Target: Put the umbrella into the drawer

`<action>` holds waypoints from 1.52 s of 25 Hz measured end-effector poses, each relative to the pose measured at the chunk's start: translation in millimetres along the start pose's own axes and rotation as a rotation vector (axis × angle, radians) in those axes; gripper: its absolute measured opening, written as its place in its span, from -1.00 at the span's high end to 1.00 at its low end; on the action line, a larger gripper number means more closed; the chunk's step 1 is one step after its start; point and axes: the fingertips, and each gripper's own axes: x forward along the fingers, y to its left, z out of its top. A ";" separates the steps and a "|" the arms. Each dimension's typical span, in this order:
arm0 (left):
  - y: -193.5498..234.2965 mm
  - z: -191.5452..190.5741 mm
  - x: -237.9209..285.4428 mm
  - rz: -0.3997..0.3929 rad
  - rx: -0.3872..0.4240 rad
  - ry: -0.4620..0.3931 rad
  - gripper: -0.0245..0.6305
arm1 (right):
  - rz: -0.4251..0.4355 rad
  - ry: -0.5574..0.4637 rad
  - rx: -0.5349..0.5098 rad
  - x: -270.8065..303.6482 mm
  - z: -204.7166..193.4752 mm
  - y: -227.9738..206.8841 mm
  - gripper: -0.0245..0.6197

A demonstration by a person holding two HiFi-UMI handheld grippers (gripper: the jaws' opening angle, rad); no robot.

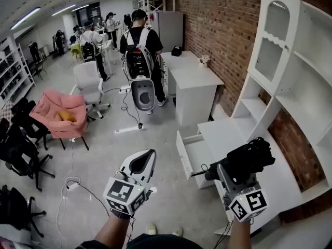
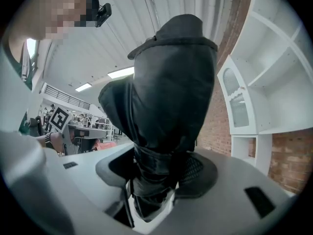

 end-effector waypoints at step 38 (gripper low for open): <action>-11.9 -32.8 70.6 -0.022 -0.016 0.036 0.91 | -0.025 0.092 0.019 26.3 -48.2 -57.4 0.23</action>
